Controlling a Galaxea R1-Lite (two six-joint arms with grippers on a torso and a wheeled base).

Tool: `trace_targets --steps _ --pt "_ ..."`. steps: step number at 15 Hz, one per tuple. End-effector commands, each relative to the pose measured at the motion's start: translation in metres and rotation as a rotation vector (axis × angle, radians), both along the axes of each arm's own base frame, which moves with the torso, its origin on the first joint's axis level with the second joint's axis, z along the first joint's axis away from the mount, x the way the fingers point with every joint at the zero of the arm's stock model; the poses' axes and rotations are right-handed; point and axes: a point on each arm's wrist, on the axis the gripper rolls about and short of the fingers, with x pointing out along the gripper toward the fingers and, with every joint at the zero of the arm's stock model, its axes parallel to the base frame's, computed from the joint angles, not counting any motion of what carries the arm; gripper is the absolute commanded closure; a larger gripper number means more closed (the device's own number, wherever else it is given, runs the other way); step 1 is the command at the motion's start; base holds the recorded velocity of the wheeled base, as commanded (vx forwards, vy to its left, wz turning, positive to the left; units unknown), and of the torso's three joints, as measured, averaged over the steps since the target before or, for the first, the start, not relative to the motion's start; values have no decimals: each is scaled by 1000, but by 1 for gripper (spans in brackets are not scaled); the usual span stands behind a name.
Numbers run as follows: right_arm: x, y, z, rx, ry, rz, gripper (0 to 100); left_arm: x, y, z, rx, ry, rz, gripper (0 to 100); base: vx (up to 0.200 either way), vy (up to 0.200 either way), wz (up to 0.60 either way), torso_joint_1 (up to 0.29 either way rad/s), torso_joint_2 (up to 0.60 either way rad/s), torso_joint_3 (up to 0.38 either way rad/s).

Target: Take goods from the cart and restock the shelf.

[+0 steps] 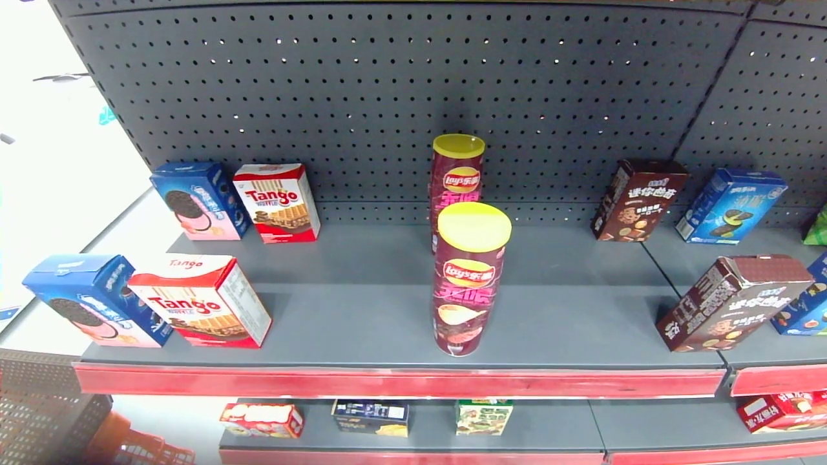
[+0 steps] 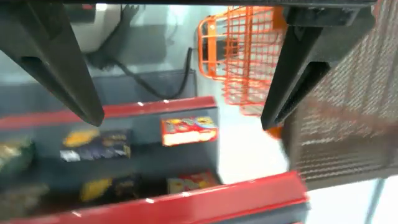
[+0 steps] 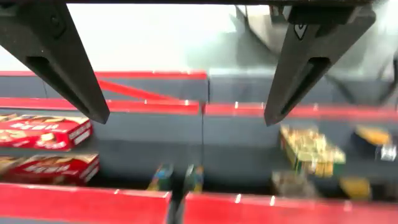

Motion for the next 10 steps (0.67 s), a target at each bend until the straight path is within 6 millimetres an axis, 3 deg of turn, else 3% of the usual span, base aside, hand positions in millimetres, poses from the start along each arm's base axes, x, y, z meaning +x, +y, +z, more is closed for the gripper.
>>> trace_targets --steps 1,4,6,7,9,10 --pt "-16 3 -1 34 -205 -45 0 -8 2 0 -32 -92 113 0 0 0 0 0 0 0" --pt "-15 3 -1 52 -231 -70 0 -12 2 0 -38 -132 113 0 0 0 0 0 0 0" --pt "-14 0 -2 43 -184 -210 0 -15 2 0 -45 -171 108 0 0 0 0 0 0 0" --pt "-14 1 -2 51 -181 -168 0 -16 2 -1 -48 -178 96 0 0 0 0 0 0 0" --pt "-15 7 -2 89 -186 97 0 -17 1 -1 -55 -181 63 0 0 0 0 0 0 0" --pt "-14 7 -2 97 -172 80 0 -17 1 -1 -57 -181 55 0 0 0 0 0 0 0"
